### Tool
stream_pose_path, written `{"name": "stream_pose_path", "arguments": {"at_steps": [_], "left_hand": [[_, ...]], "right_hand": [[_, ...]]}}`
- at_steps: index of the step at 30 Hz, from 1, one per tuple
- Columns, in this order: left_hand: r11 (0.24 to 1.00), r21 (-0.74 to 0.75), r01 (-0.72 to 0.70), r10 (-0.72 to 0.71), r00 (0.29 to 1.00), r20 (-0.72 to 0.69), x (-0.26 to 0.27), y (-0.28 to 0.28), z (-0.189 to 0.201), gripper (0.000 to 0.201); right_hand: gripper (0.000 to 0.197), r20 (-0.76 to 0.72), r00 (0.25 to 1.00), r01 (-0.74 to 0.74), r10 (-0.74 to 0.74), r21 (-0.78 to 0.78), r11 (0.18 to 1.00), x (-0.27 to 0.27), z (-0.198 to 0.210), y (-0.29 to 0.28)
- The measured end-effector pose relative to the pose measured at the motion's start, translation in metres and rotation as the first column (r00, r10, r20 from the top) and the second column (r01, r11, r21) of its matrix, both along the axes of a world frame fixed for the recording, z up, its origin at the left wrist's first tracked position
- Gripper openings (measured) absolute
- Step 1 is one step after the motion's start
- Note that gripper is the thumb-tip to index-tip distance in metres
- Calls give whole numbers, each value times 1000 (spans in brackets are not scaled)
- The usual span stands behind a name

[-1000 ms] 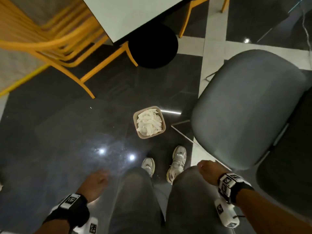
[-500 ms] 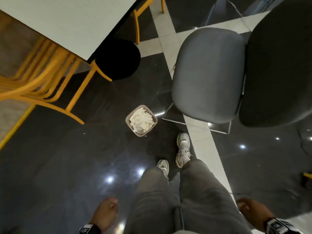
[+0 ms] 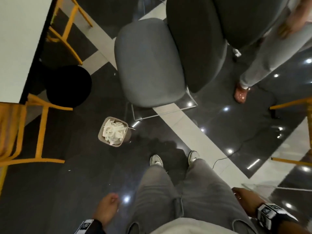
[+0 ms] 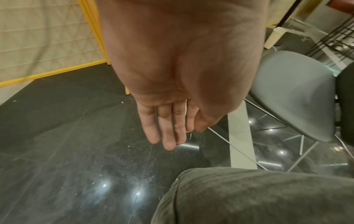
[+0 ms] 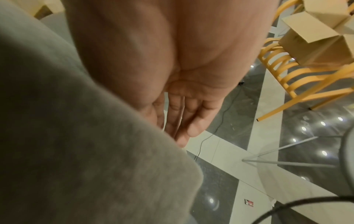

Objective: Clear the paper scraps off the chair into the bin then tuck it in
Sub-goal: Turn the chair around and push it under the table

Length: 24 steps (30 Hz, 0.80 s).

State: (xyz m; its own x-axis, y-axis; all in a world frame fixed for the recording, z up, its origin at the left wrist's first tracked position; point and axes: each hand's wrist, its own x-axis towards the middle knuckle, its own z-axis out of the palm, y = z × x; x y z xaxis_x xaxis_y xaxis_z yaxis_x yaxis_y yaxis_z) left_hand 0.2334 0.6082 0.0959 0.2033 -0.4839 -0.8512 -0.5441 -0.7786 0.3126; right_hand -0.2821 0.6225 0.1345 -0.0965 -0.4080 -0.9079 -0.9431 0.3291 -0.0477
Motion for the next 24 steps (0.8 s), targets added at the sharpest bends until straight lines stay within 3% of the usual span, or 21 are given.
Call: {"name": "stream_pose_path", "arguments": {"at_steps": [7,12,14,16,24], "left_hand": [[993,-23,115,-114,991,69,-66,-50,1,21],[989,-31,147,-145,987,65,-136,-52,0,16],[987,-27,156,-154,986,61,-159,-50,2,14],[991,-13,132,-131,990,59,-179,-48,3,15],[1000,-21,15,-12,992,127,-251,-49,18,17]], "right_hand": [[23,58,993,97,-99,36,995,-61,-17,17],[14,62,997,40,-42,44,998,-122,-26,-3],[23,71,997,2,-5,43,999,-140,-29,-17],[32,92,995,-42,36,65,997,-157,-32,-30],[28,168,977,-141,130,59,988,-226,-35,-73]]}}
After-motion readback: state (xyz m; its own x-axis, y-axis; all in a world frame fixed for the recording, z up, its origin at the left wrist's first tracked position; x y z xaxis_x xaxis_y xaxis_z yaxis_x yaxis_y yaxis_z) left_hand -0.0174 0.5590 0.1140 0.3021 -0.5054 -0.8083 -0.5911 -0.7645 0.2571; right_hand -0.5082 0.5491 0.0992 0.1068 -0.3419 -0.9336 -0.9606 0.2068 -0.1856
